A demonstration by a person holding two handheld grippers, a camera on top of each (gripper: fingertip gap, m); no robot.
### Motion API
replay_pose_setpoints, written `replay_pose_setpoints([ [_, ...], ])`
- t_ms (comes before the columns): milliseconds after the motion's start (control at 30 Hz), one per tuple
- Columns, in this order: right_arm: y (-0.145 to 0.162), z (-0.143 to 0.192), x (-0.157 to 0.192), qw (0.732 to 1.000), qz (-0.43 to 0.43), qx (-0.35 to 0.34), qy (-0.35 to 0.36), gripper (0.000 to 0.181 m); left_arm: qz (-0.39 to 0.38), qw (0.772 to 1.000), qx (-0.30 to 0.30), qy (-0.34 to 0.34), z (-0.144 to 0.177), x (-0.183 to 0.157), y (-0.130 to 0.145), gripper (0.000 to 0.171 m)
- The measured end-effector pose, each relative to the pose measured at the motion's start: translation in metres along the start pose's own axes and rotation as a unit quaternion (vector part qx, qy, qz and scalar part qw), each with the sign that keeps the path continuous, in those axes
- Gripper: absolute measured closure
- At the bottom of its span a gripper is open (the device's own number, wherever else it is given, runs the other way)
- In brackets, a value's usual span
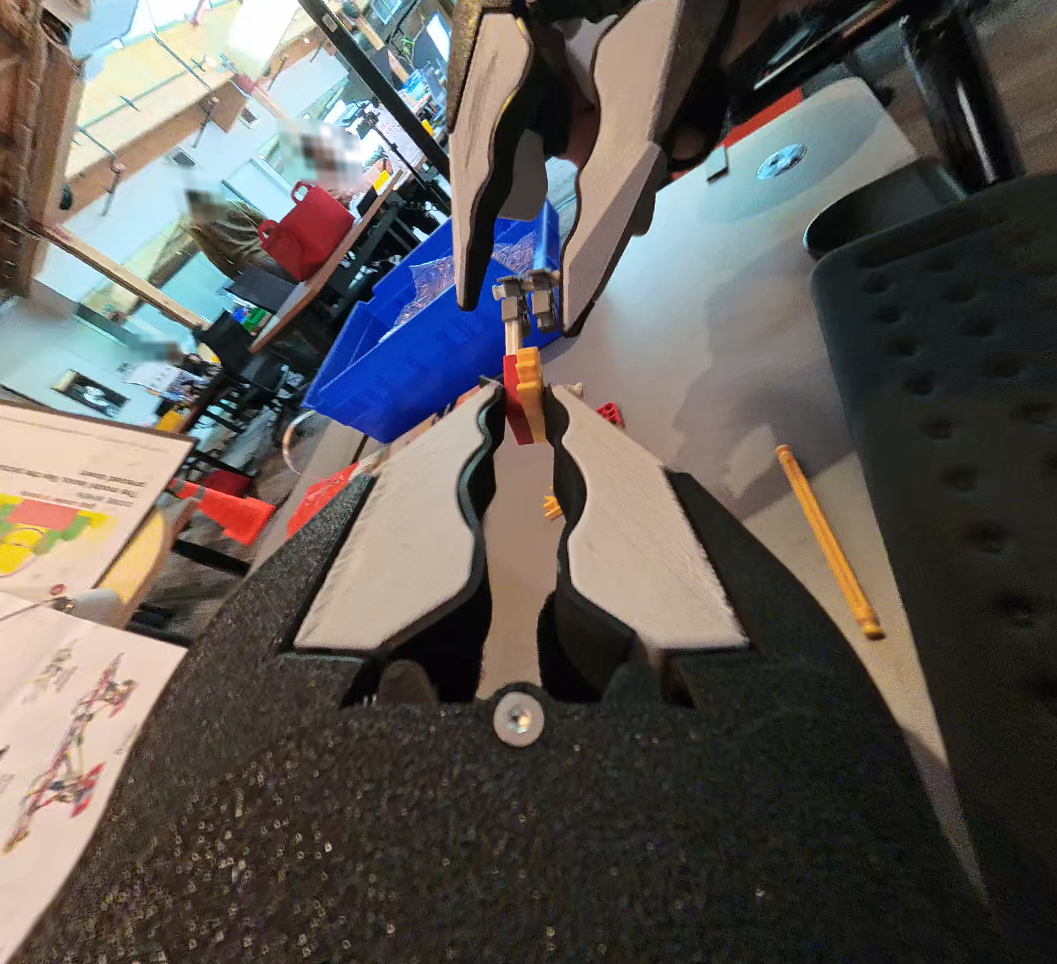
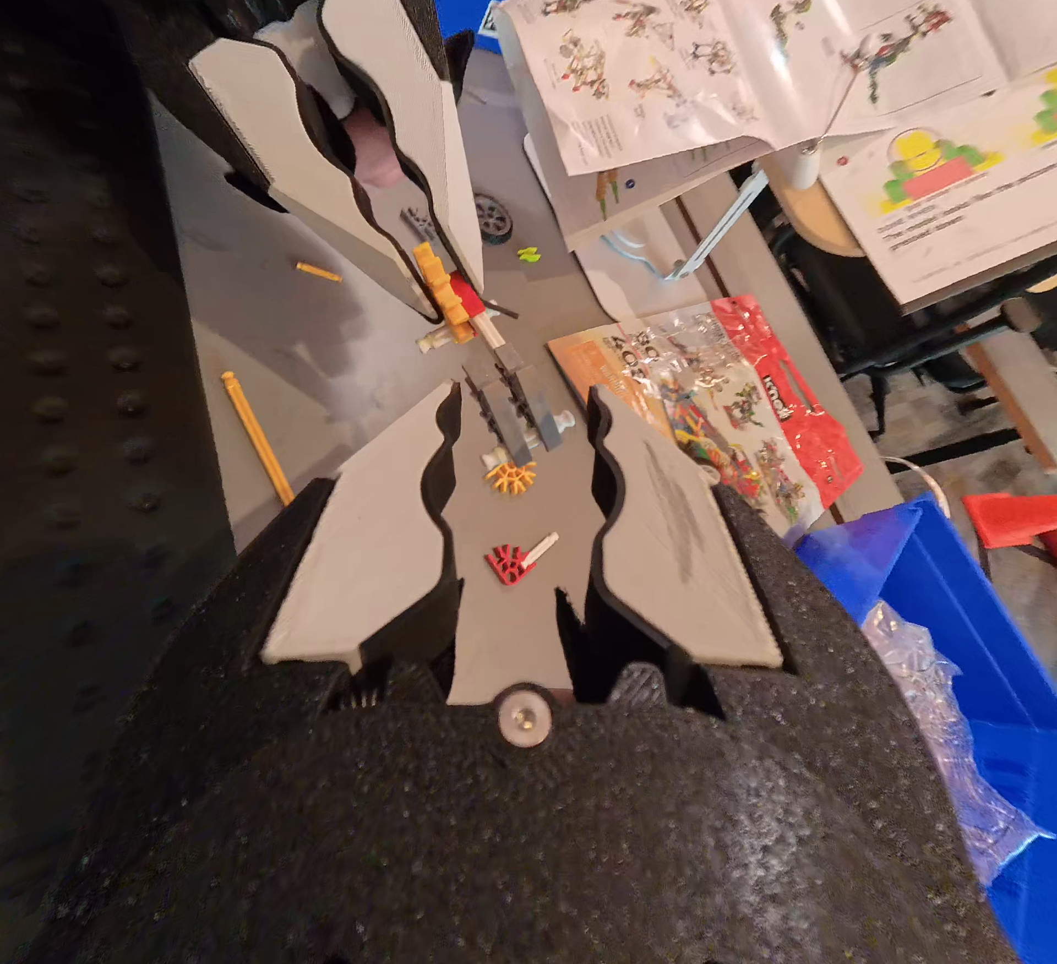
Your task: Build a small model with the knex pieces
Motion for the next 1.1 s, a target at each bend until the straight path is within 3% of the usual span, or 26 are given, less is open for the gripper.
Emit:
replay_pose_setpoints([
  [233, -0.012, -0.009, 0.008, 0.991, -0.065, 0.006, -0.114, 0.136, -0.157, 0.986, 0.017, -0.054, -0.005, -0.010, 0.005, 0.160],
  [433, -0.016, -0.022, 0.012, 0.985, -0.091, 0.010, -0.147, 0.138, -0.247, 0.965, 0.018, -0.089, -0.010, -0.018, 0.006, 0.160],
  [767, -0.020, -0.020, 0.010, 0.991, -0.090, 0.011, -0.098, 0.145, -0.265, 0.958, 0.024, -0.109, -0.013, -0.016, 0.008, 0.161],
  [1100, -0.025, -0.022, 0.017, 0.997, -0.013, 0.020, -0.071, 0.149, -0.275, 0.955, 0.026, -0.105, -0.015, -0.018, 0.011, 0.161],
])
Point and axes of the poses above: each gripper's, where its closed fingertips meet, z back along the fingers, y out of its underside, x = y × z across the jaws, the point moved 7 cm from there along z, back along the fingers, and after that the axes turned 15 degrees about z, right-handed, at the moved point
